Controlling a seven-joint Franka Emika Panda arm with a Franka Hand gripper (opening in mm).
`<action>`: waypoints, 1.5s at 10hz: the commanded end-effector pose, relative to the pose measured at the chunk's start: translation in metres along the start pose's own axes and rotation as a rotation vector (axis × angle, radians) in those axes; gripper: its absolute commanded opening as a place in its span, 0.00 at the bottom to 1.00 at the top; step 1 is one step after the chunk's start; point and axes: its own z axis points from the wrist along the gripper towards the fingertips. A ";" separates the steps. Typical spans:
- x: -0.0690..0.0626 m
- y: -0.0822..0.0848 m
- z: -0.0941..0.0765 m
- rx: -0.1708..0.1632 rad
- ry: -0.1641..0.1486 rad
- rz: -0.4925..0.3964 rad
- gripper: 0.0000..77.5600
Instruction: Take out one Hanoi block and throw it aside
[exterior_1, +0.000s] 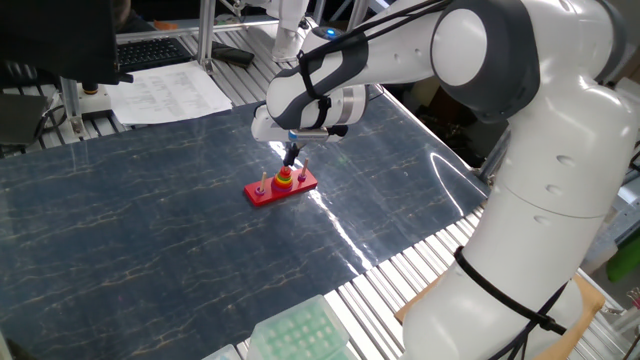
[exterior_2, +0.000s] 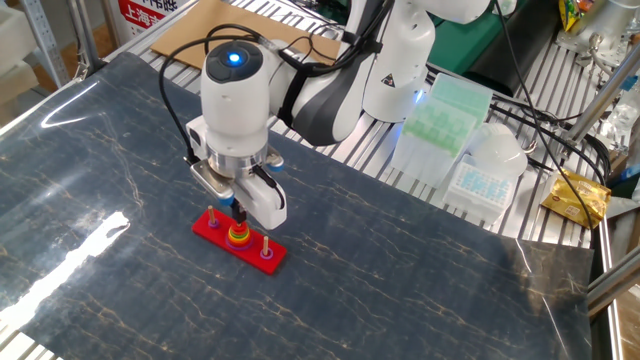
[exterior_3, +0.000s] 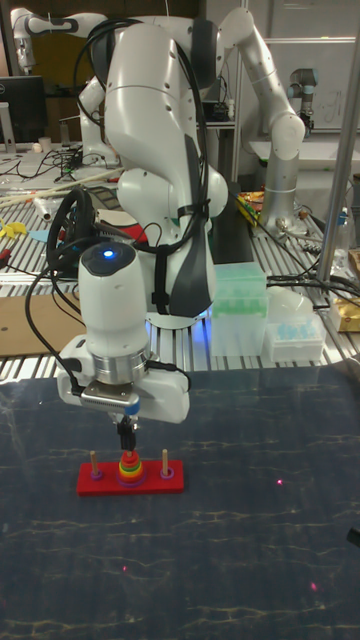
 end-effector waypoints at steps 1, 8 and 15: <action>-0.001 0.000 -0.001 0.004 -0.004 -0.002 0.00; -0.001 0.000 -0.001 0.005 -0.003 0.010 1.00; -0.001 0.000 -0.001 0.005 -0.003 0.010 1.00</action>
